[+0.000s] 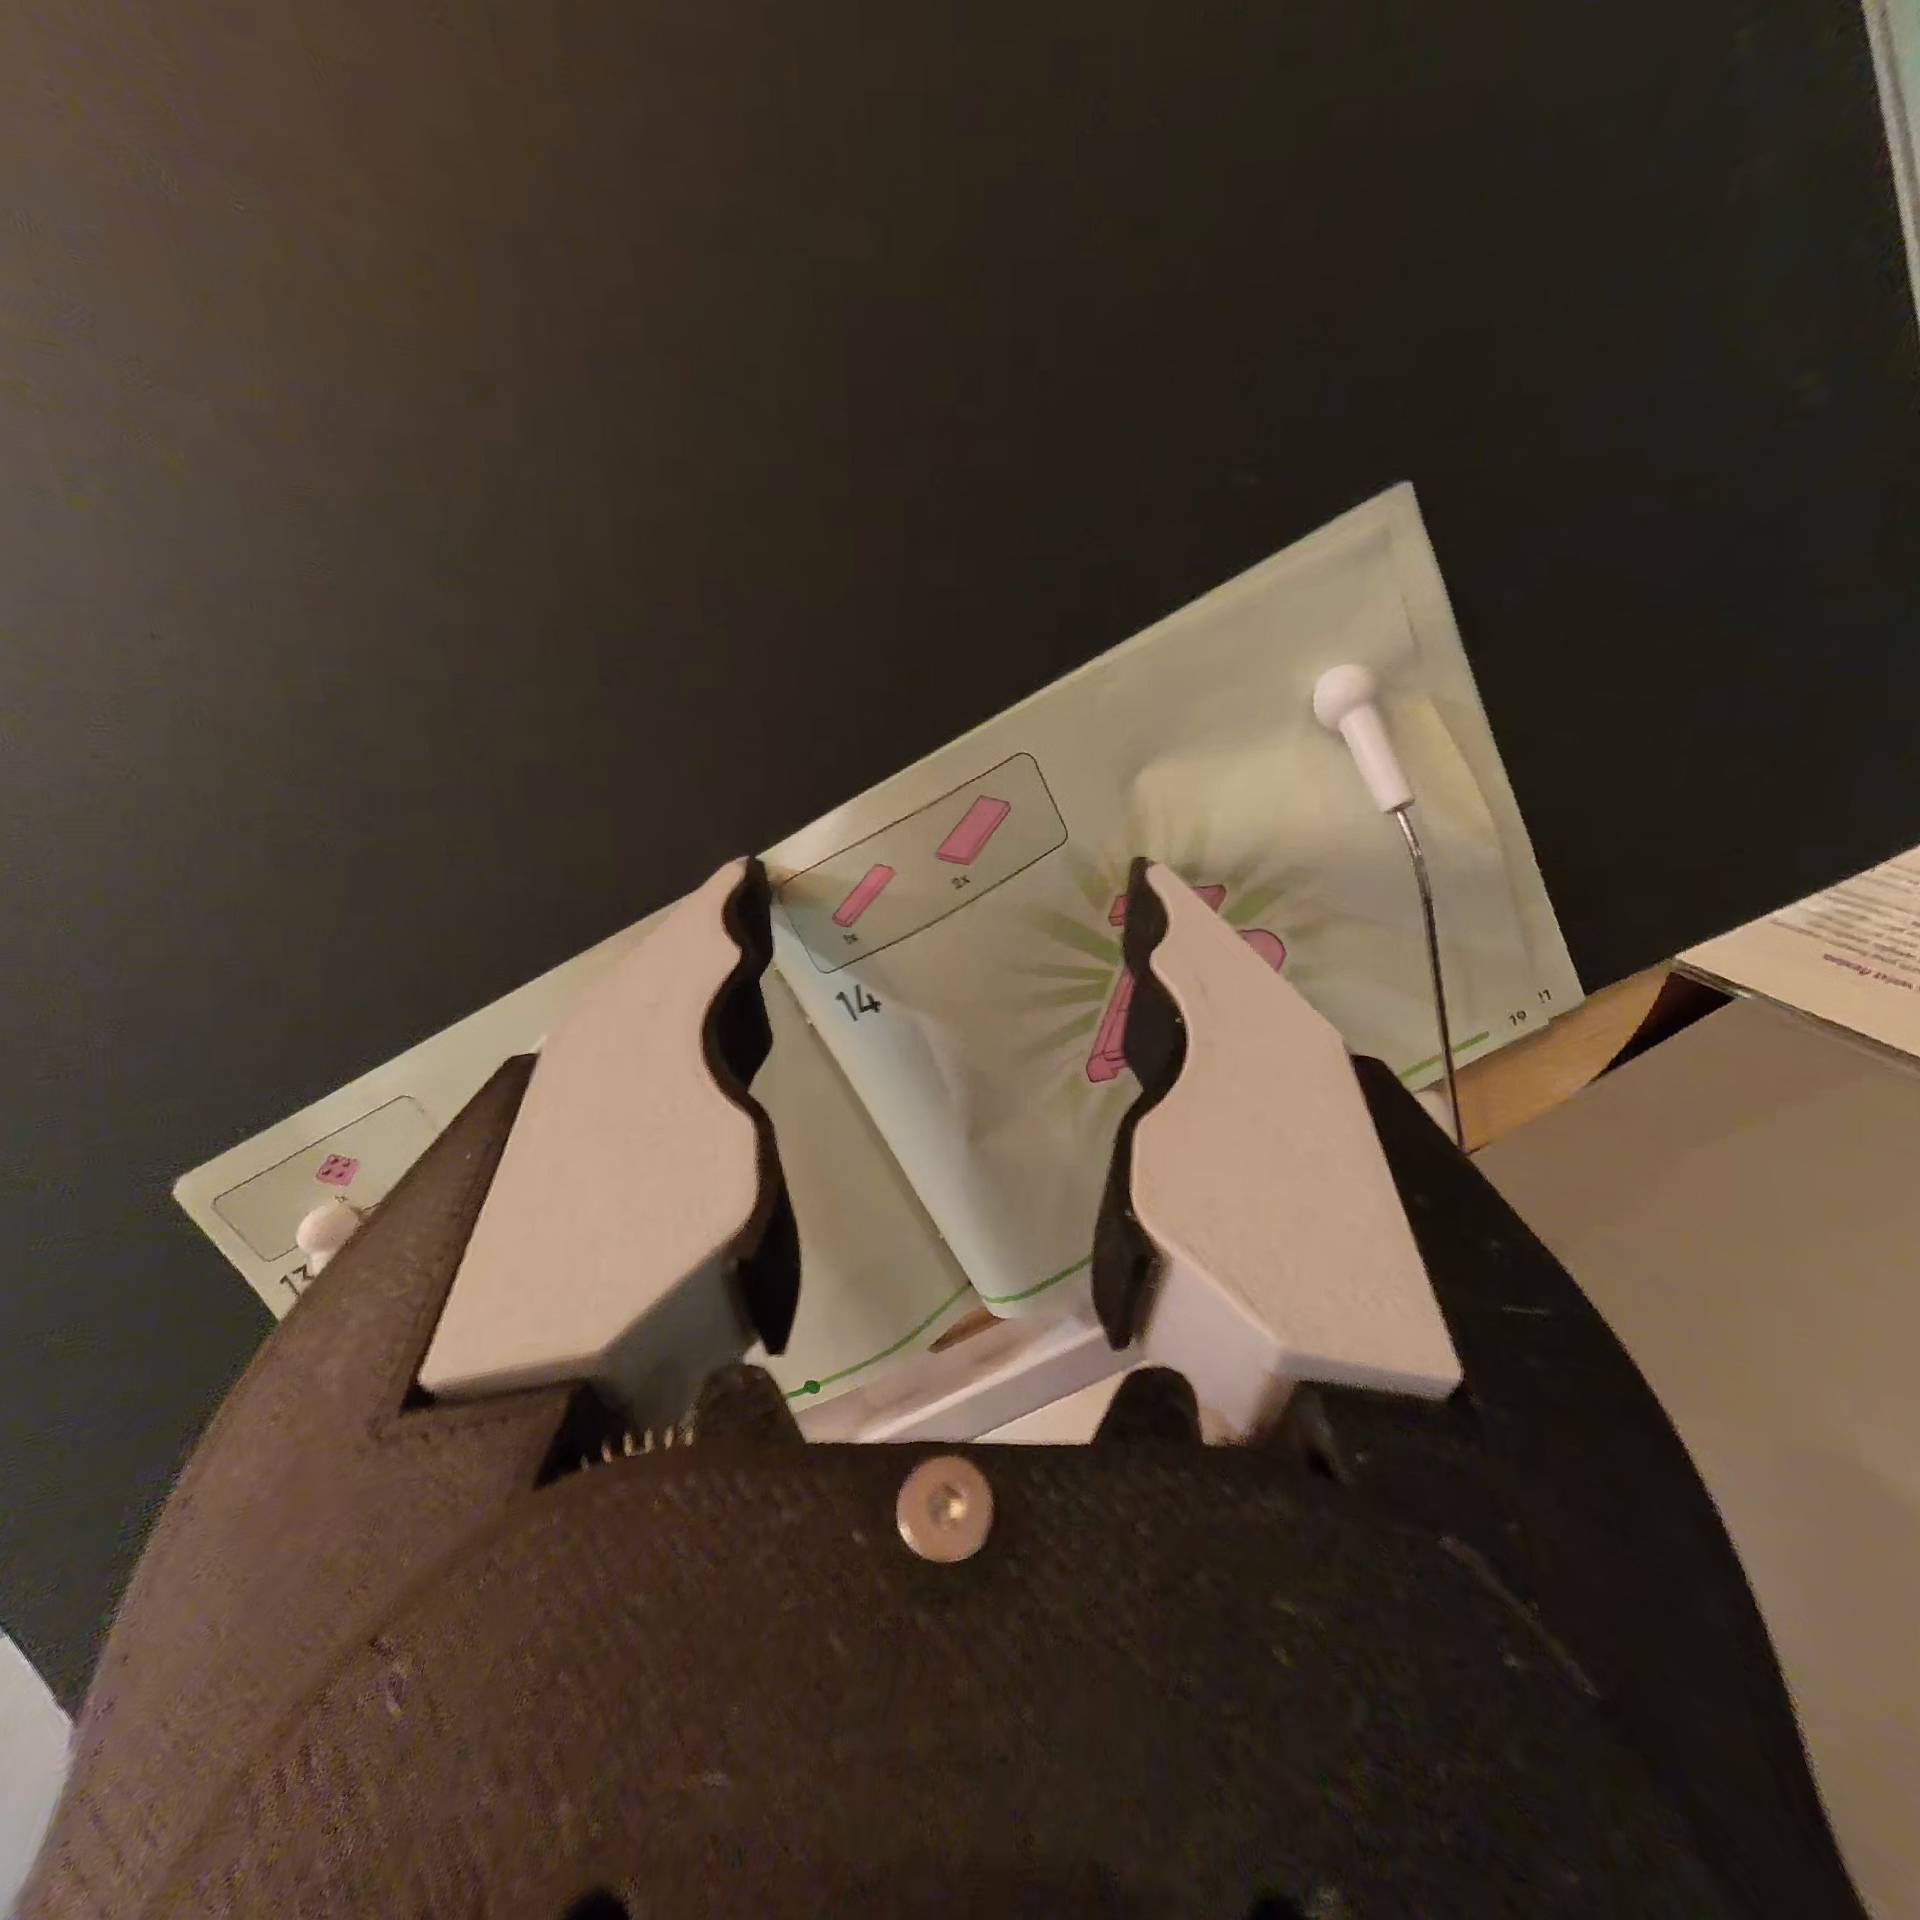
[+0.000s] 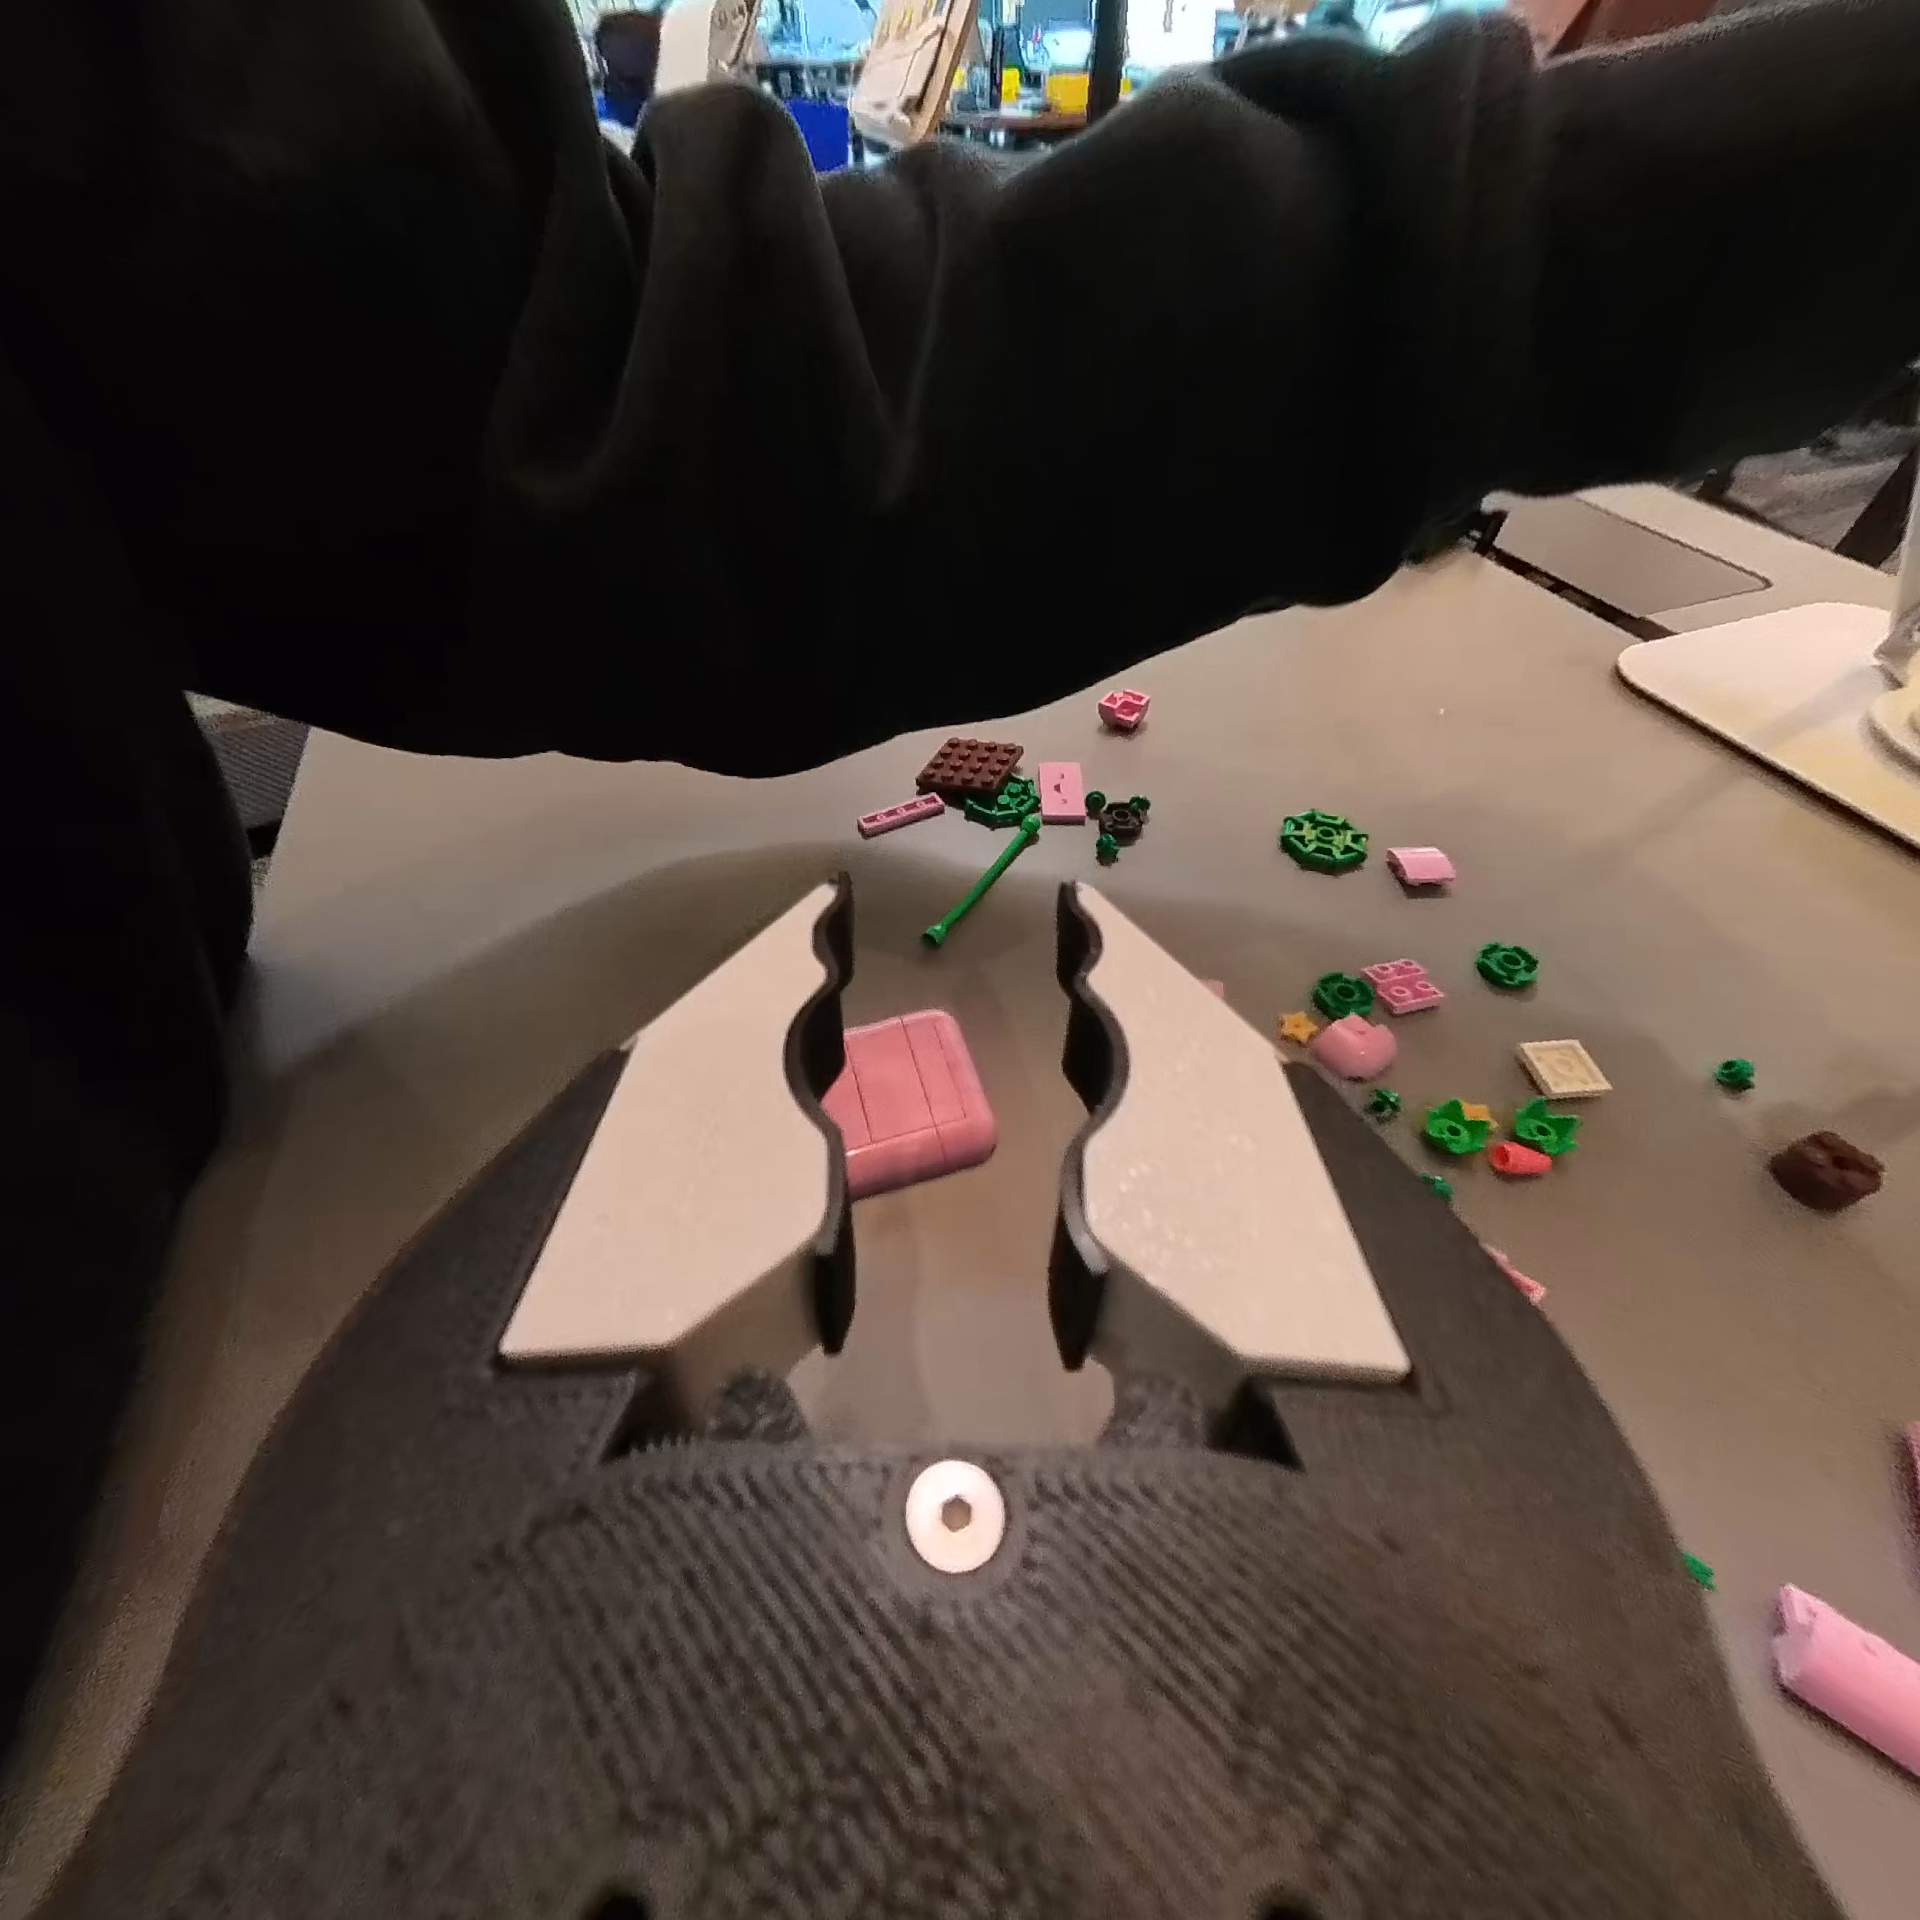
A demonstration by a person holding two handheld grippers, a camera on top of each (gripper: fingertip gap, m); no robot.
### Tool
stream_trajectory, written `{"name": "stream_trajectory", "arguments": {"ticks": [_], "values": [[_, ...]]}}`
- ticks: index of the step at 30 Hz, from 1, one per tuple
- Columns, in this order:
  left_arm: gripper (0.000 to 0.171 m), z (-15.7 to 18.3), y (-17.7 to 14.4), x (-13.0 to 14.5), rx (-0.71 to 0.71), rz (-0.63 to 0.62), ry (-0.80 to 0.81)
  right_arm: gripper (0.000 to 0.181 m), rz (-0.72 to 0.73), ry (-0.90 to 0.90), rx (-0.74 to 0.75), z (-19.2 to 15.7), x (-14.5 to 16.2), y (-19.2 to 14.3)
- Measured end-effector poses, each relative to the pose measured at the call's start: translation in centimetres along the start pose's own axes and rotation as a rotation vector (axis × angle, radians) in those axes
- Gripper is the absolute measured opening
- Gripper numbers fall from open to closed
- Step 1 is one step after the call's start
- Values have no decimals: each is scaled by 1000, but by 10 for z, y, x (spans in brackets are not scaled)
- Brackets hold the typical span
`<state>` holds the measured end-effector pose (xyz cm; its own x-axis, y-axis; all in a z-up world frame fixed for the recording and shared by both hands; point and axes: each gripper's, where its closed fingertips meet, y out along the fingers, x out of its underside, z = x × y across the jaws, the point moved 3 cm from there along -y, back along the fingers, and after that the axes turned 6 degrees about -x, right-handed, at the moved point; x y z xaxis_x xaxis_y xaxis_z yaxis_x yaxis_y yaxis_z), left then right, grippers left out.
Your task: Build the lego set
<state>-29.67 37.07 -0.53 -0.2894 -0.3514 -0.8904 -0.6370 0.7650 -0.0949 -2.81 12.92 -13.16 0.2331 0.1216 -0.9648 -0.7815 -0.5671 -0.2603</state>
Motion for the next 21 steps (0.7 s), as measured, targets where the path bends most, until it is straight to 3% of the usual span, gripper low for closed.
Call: {"name": "stream_trajectory", "arguments": {"ticks": [8,12,16,21], "values": [[16,-20,-1,1,-25,5,-45,35,-14,-2,39,11,7,2],[7,-23,-2,2,16,12,-106,34,13,8,176,40,-1,1],[4,-23,-3,3,43,33,-149,38,170,78,420,96,-56,-5],[1,-23,-4,3,76,64,-211,38,323,148,745,212,-122,-14]]}}
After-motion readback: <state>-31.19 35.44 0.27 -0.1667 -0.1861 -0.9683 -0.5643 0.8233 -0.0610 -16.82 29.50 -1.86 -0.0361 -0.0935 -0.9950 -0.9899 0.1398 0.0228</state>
